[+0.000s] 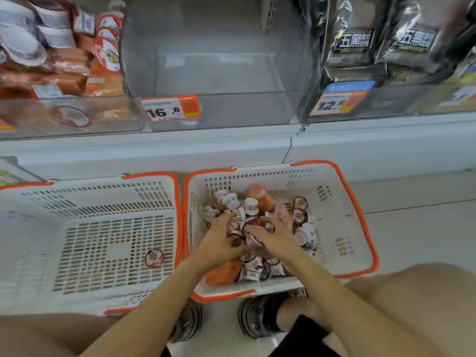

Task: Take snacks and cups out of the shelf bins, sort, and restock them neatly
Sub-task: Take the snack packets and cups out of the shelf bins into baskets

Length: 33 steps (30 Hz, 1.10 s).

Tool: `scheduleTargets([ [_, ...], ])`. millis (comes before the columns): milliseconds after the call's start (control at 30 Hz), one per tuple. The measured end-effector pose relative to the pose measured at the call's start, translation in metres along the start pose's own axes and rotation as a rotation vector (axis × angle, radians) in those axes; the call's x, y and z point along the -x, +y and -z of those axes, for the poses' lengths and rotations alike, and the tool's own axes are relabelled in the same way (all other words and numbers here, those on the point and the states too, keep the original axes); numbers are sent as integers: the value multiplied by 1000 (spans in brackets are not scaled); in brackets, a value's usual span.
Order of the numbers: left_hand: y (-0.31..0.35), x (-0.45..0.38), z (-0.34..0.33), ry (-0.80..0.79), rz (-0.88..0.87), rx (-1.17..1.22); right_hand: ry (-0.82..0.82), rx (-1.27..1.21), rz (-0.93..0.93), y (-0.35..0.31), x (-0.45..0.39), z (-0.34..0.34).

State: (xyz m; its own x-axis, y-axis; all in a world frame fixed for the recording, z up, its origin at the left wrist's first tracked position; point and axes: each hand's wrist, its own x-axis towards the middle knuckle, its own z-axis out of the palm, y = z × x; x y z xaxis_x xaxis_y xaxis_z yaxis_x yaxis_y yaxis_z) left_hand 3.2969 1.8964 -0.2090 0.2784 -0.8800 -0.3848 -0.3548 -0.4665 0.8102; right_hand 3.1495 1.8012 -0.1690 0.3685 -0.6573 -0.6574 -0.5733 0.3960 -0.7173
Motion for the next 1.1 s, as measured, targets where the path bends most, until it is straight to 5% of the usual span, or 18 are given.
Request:
scheduleTargets([
  [67, 0, 6, 19, 53, -82, 14, 57, 335, 120, -2, -5, 2],
  [167, -8, 11, 56, 509, -74, 133, 157, 636, 308, -7, -8, -11],
  [267, -52, 10, 90, 858, 145, 182, 137, 694, 429, -6, -16, -34],
  [333, -104, 4, 98, 720, 410, 72, 54, 737, 466, -1, -21, -52],
  [400, -157, -4, 92, 407, 645, -31, -26, 779, 477, 7, -25, -69],
  [467, -199, -9, 83, 173, 704, -123, -71, 786, 483, 18, -30, -82],
  [567, -242, -18, 75, 35, 660, -225, -41, 817, 501, 32, -39, -90],
  [767, -252, -18, 76, 151, 653, -82, -13, 796, 496, 39, -47, -88],
  [933, -159, -17, 127, 624, 543, 581, -123, 740, 436, 21, -54, -81],
  [1100, -41, 0, 149, 585, 128, 275, -96, 703, 465, -3, -54, -61],
])
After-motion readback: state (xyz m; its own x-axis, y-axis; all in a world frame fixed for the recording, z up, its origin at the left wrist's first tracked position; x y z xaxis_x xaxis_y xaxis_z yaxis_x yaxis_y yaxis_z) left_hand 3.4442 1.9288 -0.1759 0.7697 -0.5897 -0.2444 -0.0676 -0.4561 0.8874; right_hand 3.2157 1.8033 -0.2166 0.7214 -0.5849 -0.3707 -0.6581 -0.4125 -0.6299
